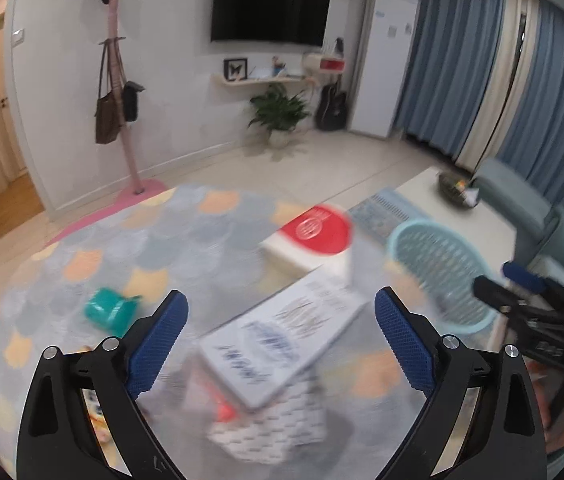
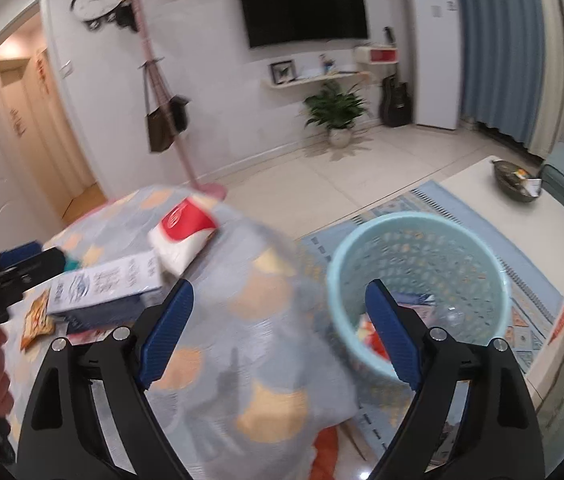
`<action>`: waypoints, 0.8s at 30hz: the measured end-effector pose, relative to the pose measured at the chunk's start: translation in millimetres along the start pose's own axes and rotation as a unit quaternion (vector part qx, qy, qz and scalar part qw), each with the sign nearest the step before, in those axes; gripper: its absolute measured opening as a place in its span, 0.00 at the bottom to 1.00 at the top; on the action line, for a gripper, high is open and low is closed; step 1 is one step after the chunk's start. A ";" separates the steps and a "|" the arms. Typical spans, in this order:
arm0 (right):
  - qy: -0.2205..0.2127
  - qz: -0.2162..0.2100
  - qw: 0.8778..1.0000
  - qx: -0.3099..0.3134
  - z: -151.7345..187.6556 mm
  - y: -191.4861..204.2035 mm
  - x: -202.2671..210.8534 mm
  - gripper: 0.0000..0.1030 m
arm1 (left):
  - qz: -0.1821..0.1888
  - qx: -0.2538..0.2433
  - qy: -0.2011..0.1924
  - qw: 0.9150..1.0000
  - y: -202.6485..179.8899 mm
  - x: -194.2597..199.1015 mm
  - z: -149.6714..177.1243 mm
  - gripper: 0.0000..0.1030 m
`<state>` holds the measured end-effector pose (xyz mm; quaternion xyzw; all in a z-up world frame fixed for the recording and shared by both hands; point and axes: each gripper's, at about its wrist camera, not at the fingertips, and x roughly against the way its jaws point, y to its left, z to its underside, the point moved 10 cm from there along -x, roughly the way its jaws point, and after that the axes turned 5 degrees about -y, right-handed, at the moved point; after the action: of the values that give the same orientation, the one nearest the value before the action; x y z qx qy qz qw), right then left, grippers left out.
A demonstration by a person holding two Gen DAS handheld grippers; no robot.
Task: Collect trash
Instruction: 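Grasp the red-and-white paper cup with the right gripper while the left holds the milk carton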
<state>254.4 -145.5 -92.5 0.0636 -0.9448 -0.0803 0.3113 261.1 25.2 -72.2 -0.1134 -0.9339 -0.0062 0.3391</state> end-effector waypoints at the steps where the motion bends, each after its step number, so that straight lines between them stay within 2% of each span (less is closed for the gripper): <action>1: 0.003 -0.002 1.000 0.003 2.2 4.0 -1.6 0.81 | 0.002 -0.007 0.011 1.000 2.6 -5.3 2.8 0.89; 5: 0.010 -0.007 1.000 0.013 5.7 12.4 -5.2 0.81 | 0.054 -0.010 0.063 0.996 -0.1 -26.9 19.8 0.89; 8: 0.015 -0.008 1.000 0.016 7.4 12.0 -7.1 0.81 | 0.064 -0.026 0.082 0.994 -5.5 -30.8 28.9 0.89; 13: 0.024 -0.009 1.000 0.013 11.3 10.7 -14.9 0.81 | 0.076 -0.092 0.095 0.988 -27.2 -25.2 43.8 0.89; 17: 0.031 -0.015 0.999 0.001 13.4 8.5 -19.7 0.81 | 0.035 -0.117 0.086 0.989 -33.1 -26.9 47.4 0.86; 18: 0.033 -0.019 0.999 -0.002 13.6 8.3 -20.6 0.81 | 0.030 -0.115 0.085 0.989 -33.1 -27.4 47.6 0.80; 22: 0.029 -0.022 0.999 0.003 7.0 8.4 -19.3 0.81 | -0.008 -0.137 0.084 0.987 -27.4 -29.7 51.2 0.70; 24: 0.025 -0.026 0.999 0.007 0.4 12.4 -19.2 0.81 | -0.023 -0.149 0.089 0.985 -24.9 -32.9 57.7 0.57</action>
<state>268.6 -130.0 -101.5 0.0921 -0.9353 -0.0801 0.3321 243.8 -0.8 -135.8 -0.1404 -0.8908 -0.1631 0.4002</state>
